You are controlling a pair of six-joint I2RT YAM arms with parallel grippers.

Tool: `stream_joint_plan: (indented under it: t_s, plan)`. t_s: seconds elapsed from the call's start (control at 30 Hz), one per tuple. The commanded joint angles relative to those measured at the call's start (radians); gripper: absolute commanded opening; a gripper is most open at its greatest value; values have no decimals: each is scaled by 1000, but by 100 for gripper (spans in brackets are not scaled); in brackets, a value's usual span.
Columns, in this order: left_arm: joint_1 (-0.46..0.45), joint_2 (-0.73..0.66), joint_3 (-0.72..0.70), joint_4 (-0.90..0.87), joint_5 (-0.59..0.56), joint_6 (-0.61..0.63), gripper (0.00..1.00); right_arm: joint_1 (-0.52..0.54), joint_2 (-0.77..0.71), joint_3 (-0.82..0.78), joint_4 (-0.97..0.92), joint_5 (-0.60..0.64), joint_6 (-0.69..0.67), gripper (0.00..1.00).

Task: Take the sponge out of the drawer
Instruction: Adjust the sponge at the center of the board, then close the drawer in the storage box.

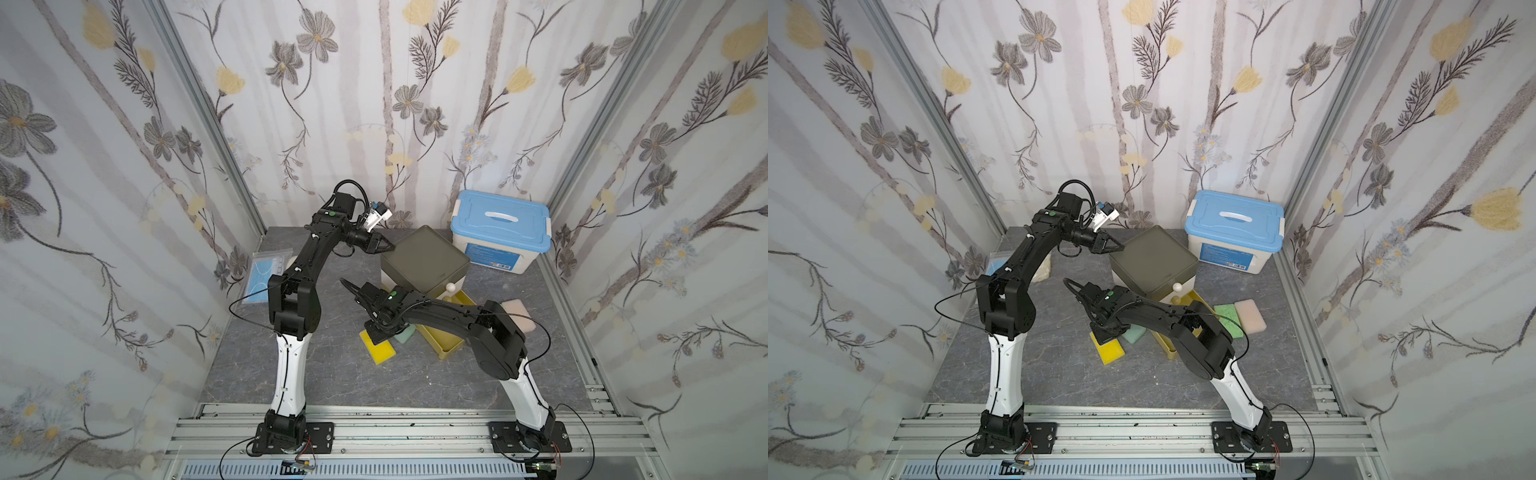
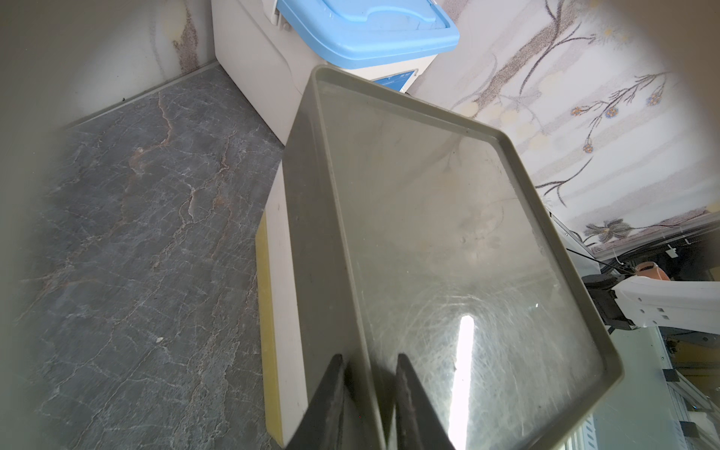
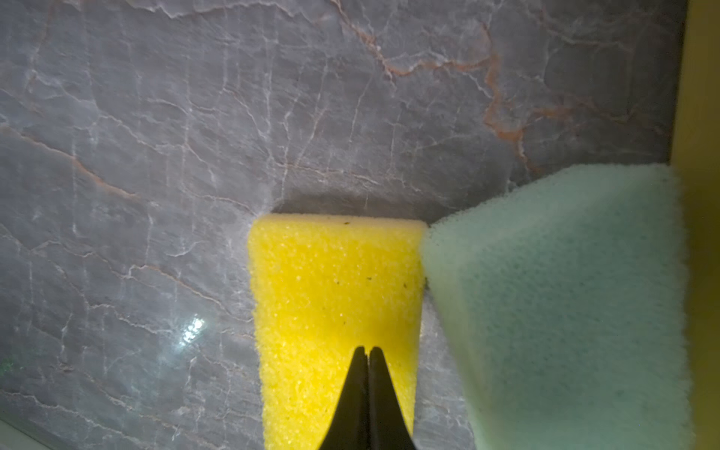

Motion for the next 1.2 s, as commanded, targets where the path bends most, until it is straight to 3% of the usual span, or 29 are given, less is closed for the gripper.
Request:
stream_joint_plan:
  t_s: [0.0, 0.23, 0.8, 1.17]
  plan:
    - [-1, 4, -4, -59, -41, 34, 24, 1, -29, -13, 58, -1, 9, 0]
    - [1, 3, -5, -58, -42, 35, 25, 2, -171, -68, 71, 22, 0, 0]
    - [3, 5, -4, -54, -42, 31, 25, -1, -993, -830, 33, 238, 245, 0]
    - [0, 9, -7, -58, -48, 32, 25, -163, -1039, -1053, 141, 206, 256, 0]
